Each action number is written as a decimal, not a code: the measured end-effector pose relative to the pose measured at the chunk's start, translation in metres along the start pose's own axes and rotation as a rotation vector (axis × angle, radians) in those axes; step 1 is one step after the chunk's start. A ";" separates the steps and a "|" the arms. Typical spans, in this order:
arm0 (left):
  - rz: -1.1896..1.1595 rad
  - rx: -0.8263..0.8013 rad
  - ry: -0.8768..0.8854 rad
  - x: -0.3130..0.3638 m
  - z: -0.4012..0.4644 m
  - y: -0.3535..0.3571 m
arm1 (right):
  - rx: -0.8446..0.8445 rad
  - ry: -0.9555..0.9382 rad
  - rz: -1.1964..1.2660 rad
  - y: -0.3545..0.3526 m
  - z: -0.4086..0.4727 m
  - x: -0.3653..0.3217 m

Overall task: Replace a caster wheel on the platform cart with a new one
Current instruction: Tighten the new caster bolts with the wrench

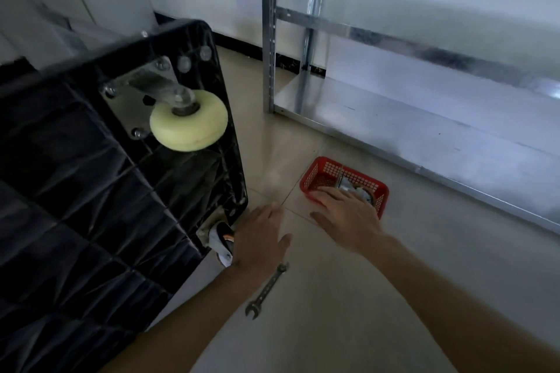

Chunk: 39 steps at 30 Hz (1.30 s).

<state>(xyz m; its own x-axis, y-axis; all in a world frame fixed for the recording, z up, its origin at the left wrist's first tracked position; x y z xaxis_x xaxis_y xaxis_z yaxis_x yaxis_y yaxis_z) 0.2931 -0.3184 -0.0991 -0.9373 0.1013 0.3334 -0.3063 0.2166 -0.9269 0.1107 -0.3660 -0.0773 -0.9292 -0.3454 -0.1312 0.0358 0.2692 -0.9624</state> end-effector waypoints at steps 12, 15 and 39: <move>-0.077 -0.147 -0.006 0.075 -0.066 -0.244 | -0.035 0.021 0.132 -0.238 -0.054 -0.057; -0.071 -0.135 -0.028 0.075 -0.076 -0.310 | -0.050 -0.014 0.153 -0.299 -0.052 -0.080; -0.135 -0.233 -0.214 -0.113 -0.005 -0.409 | -0.145 -0.001 0.335 -0.305 0.106 -0.254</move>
<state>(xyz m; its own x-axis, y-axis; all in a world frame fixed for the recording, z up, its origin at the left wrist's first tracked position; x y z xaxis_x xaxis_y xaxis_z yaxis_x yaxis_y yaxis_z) 0.5255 -0.4136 0.2431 -0.9122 -0.1439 0.3838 -0.4067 0.4329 -0.8045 0.3751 -0.4558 0.2239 -0.8743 -0.2174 -0.4340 0.2856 0.4926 -0.8220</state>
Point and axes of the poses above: each hand's wrist, its own z-axis towards the middle knuckle, its own y-axis out of the palm, x = y × z, the point moved 4 cm from there along z, towards the middle knuckle, and after that the axes turned 10 degrees about -x, right-handed, at the moved point
